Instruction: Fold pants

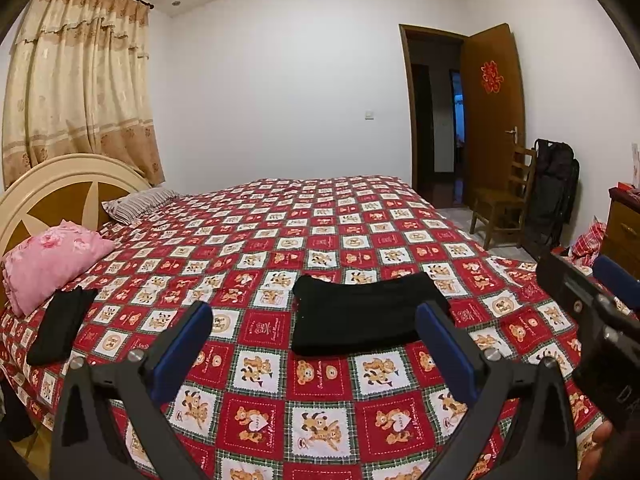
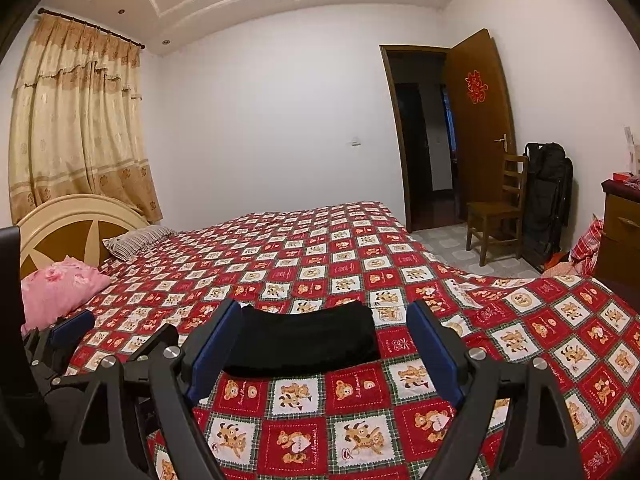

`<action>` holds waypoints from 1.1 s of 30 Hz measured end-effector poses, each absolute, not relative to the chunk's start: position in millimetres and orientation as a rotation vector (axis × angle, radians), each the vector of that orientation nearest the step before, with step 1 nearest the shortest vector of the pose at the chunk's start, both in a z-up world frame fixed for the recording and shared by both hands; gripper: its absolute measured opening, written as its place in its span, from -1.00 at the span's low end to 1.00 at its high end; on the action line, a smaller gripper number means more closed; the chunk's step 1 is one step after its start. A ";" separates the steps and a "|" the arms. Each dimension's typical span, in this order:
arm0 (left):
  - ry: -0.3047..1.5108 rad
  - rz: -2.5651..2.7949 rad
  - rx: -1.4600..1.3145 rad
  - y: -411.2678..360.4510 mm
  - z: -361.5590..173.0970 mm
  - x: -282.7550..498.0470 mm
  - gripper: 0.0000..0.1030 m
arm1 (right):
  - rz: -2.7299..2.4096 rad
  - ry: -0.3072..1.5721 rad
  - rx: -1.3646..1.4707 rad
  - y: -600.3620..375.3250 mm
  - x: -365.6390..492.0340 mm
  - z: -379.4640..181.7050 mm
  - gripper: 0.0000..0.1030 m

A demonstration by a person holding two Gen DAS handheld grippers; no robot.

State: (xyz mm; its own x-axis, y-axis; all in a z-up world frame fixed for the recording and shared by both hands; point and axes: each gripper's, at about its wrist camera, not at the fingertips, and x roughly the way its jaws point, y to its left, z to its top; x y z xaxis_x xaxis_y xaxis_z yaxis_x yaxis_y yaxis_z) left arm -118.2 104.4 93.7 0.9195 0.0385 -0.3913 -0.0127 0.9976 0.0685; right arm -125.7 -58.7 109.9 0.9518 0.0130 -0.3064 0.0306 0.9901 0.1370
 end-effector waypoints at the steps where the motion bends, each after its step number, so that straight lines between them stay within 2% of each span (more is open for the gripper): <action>1: 0.405 0.027 0.064 104.7 93.0 -117.6 1.00 | -0.010 0.312 0.142 -59.4 -125.7 109.7 0.66; 33: 0.416 0.022 0.058 106.9 90.2 -116.2 1.00 | -0.010 0.331 0.142 -59.9 -120.9 107.4 0.66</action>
State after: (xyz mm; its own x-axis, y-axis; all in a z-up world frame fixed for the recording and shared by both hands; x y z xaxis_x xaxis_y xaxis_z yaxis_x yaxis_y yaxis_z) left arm -116.2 106.9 90.2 0.9146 0.0333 -0.4030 -0.0093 0.9981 0.0613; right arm -120.9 -59.9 107.4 0.9458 0.0139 -0.3245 0.0326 0.9900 0.1376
